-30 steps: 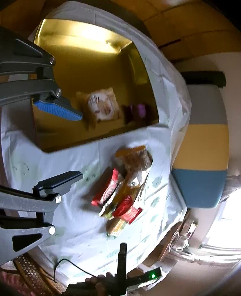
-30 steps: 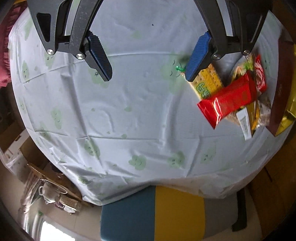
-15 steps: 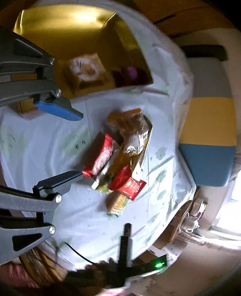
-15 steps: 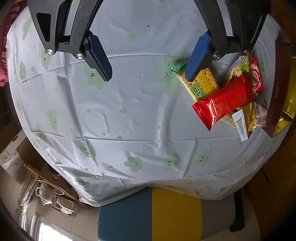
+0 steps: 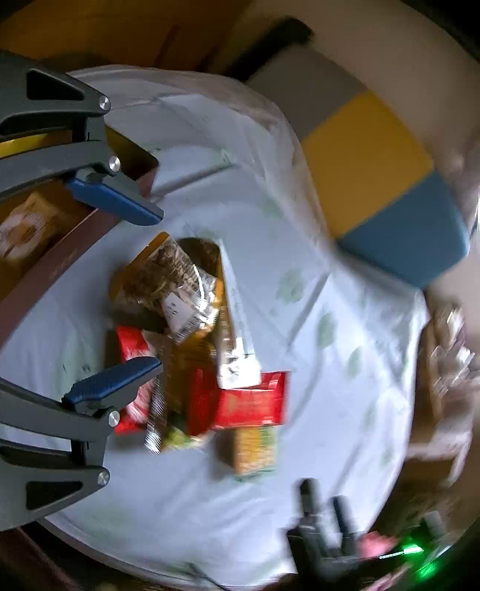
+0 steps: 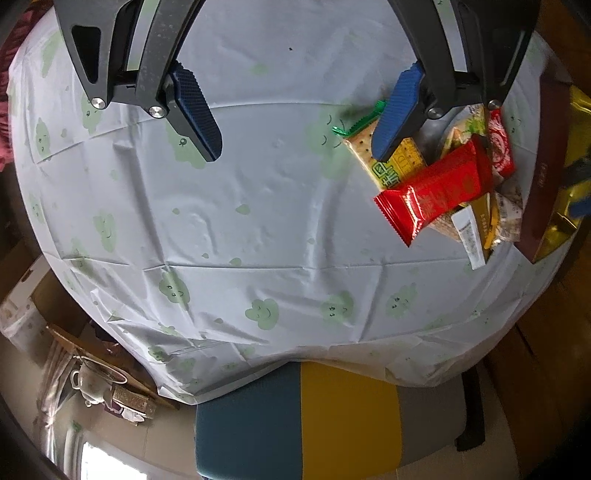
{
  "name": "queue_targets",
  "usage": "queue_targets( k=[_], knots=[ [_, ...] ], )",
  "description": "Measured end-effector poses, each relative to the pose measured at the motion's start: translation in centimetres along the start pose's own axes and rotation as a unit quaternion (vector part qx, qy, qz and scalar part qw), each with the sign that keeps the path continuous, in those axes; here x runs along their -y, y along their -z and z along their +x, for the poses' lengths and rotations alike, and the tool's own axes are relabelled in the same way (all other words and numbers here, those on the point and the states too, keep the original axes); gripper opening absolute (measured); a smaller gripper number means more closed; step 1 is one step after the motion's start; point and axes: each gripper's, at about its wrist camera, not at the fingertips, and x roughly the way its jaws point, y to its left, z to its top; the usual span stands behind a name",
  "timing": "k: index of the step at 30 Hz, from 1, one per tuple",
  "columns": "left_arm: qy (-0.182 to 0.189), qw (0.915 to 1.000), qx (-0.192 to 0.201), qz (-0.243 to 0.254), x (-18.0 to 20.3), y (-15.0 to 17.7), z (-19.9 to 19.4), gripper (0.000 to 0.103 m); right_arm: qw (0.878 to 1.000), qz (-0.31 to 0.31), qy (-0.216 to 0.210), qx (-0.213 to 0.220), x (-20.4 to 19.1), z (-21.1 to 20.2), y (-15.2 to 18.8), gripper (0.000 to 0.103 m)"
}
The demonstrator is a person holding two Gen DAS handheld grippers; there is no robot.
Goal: Organize snacks
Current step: 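Grasp the clear orange-trimmed bread packet with the left gripper, then lift the clear packet with the left gripper while the right grasps the stick packet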
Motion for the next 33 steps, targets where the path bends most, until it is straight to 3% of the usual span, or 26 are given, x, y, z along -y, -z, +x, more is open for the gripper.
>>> queue_targets(
  k=[6, 16, 17, 18, 19, 26, 33],
  knots=[
    [0.057, 0.9975, -0.039, 0.014, -2.0, -0.1, 3.8, 0.083, 1.0, 0.006, -0.004, 0.004, 0.2, -0.1, -0.2, 0.086],
    [0.087, 0.9925, -0.056, 0.065, -1.6, -1.8, 7.3, 0.084, 1.0, 0.007, -0.004, -0.007, 0.3, 0.5, -0.2, 0.087],
    [0.093, 0.9921, -0.059, 0.059, -1.6, -1.8, 7.8, 0.08, 1.0, 0.009, -0.004, -0.008, 0.4, 0.6, -0.2, 0.087],
    [0.09, 0.9929, -0.058, 0.053, -1.4, -1.8, 8.1, 0.064, 1.0, 0.011, -0.003, -0.009, 0.4, 0.6, -0.3, 0.087],
    [0.089, 0.9935, -0.053, 0.048, -1.4, -1.7, 8.2, 0.056, 1.0, 0.012, -0.003, -0.009, 0.4, 0.6, -0.2, 0.087],
    [0.075, 0.9965, -0.031, -0.021, -1.5, 0.1, 6.4, 0.048, 1.0, 0.01, 0.001, -0.008, 0.5, 0.8, -0.3, 0.087],
    [0.071, 0.992, 0.011, -0.103, -1.1, 2.6, 1.8, 0.047, 1.0, 0.004, 0.008, -0.013, 0.3, 0.9, -0.1, 0.087]
  ],
)
